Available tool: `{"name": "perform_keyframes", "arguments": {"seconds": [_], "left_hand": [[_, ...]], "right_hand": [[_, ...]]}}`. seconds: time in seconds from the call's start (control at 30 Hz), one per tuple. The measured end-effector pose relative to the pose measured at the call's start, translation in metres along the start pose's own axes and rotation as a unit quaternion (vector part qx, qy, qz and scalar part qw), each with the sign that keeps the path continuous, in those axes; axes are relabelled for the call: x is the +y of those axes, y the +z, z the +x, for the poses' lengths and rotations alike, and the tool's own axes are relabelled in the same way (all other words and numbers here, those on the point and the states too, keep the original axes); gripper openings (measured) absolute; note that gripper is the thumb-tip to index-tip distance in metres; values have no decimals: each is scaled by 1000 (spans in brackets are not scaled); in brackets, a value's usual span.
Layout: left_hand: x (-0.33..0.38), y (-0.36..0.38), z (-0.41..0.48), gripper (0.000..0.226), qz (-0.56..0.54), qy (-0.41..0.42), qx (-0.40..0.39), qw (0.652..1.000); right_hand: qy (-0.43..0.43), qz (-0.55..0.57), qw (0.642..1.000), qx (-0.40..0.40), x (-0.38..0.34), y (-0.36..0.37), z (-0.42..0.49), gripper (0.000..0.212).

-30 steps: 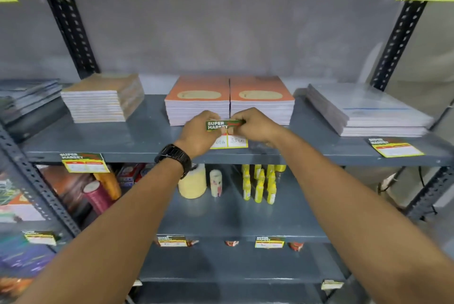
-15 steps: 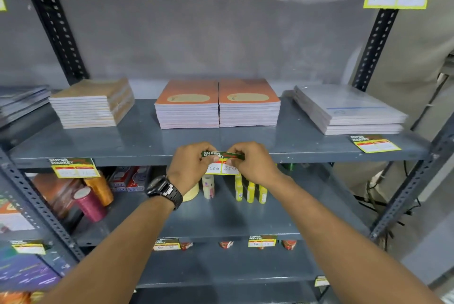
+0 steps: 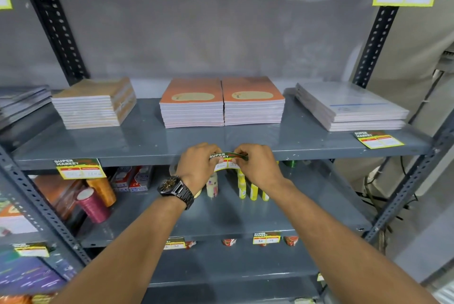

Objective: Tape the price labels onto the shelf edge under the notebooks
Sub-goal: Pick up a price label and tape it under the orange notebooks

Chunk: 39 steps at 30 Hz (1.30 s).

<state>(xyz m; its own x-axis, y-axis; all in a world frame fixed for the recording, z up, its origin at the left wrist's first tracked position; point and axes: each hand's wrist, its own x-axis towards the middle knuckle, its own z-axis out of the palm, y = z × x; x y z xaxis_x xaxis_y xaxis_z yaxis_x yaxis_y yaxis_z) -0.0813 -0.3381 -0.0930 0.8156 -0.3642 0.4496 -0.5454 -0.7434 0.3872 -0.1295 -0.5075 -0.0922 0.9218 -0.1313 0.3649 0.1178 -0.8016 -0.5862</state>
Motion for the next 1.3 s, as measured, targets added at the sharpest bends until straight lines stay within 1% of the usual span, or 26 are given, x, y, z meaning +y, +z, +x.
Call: {"name": "perform_keyframes", "arguments": {"seconds": [0.23, 0.33, 0.43, 0.5, 0.63, 0.73, 0.87, 1.1, 1.2, 1.3], "left_hand": [[0, 0, 3, 12, 13, 12, -3, 1000], [1, -2, 6, 12, 9, 3, -4, 1000], [1, -4, 9, 10, 30, 1, -10, 1000], [1, -6, 10, 12, 54, 9, -5, 998], [-1, -12, 15, 21, 69, 25, 1, 997], [-2, -11, 14, 16, 74, 33, -9, 997], [-4, -10, 10, 14, 89, 49, -3, 995], [-8, -9, 12, 16, 112, 71, -22, 991], [-3, -12, 11, 26, 106, 75, -37, 991], [7, -15, 13, 48, 102, 58, -56, 991]], "right_hand": [[6, -33, 999, 15, -3, 6, 2, 8], [0, -43, 998, 36, -6, 4, 3, 12], [0, -88, 995, 47, -7, 1, 5, 16], [-10, -118, 992, 46, -7, 2, 6, 16], [-22, -127, 991, 26, -10, 3, 11, 17], [-18, -130, 991, 10, -13, 3, 11, 22], [-27, -160, 987, 11, -16, 5, 11, 32], [-29, -201, 977, 58, -15, 16, 6, 24], [-22, -188, 981, 51, -18, 13, 3, 22], [-27, -136, 990, 29, -13, 0, -2, 24]]}}
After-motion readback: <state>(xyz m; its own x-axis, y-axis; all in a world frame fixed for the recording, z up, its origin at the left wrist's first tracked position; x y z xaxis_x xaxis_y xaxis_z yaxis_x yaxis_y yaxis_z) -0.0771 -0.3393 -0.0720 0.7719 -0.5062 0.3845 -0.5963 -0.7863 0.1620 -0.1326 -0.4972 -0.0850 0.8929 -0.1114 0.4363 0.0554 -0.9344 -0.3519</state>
